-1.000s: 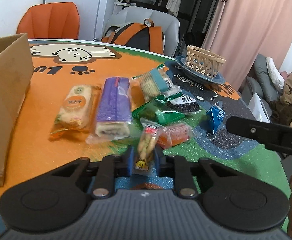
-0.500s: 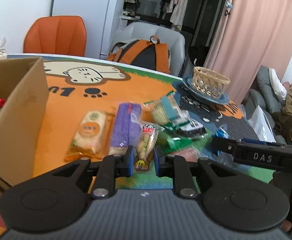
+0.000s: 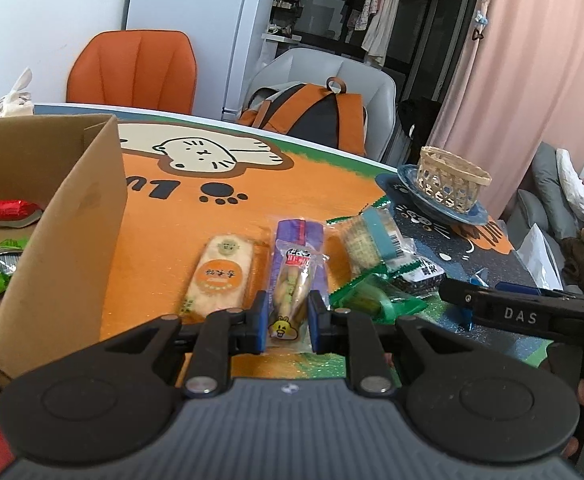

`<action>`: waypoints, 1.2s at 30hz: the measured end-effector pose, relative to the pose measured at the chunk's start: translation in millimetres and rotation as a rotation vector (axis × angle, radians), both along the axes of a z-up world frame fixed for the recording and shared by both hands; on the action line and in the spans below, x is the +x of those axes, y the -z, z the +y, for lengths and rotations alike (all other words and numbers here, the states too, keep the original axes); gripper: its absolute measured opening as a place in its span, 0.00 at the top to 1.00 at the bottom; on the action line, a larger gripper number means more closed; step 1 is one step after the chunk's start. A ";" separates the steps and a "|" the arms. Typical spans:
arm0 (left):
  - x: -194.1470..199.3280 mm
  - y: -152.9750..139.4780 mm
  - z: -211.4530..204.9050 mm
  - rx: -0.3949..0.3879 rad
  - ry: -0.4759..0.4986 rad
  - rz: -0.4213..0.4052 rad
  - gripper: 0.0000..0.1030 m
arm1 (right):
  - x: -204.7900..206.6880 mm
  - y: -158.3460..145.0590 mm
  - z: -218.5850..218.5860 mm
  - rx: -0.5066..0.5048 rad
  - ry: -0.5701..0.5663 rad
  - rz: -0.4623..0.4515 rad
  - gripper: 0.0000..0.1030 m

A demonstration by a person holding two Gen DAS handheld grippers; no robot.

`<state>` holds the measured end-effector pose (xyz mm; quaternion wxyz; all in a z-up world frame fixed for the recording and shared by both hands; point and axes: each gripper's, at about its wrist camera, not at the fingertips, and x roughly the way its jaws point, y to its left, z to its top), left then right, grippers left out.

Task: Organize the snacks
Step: 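Grasp the cream snack stick with the left tool while the right grasps the blue candy packet, then carry the snack stick in the left tool while the right carries the blue packet to the box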

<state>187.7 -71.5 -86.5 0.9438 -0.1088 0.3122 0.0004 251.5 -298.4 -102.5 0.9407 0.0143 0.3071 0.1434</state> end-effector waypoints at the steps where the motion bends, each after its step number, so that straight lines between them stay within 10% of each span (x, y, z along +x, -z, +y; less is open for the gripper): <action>1: 0.5 0.5 0.9 -0.001 -0.001 0.001 0.82 | 1.9 1.3 -0.1 -0.006 0.007 0.001 0.14; 3: 0.7 1.0 2.6 -0.003 -0.005 0.002 0.82 | 6.3 4.8 -0.9 -0.012 0.026 0.008 0.17; 8: -2.2 1.5 7.7 -0.015 -0.014 -0.002 0.82 | 12.2 12.1 -3.3 -0.039 0.079 0.041 0.65; 36: -59.1 -49.1 38.1 -0.033 -0.074 -0.127 0.82 | -52.0 -59.5 45.4 0.095 -0.106 -0.041 0.67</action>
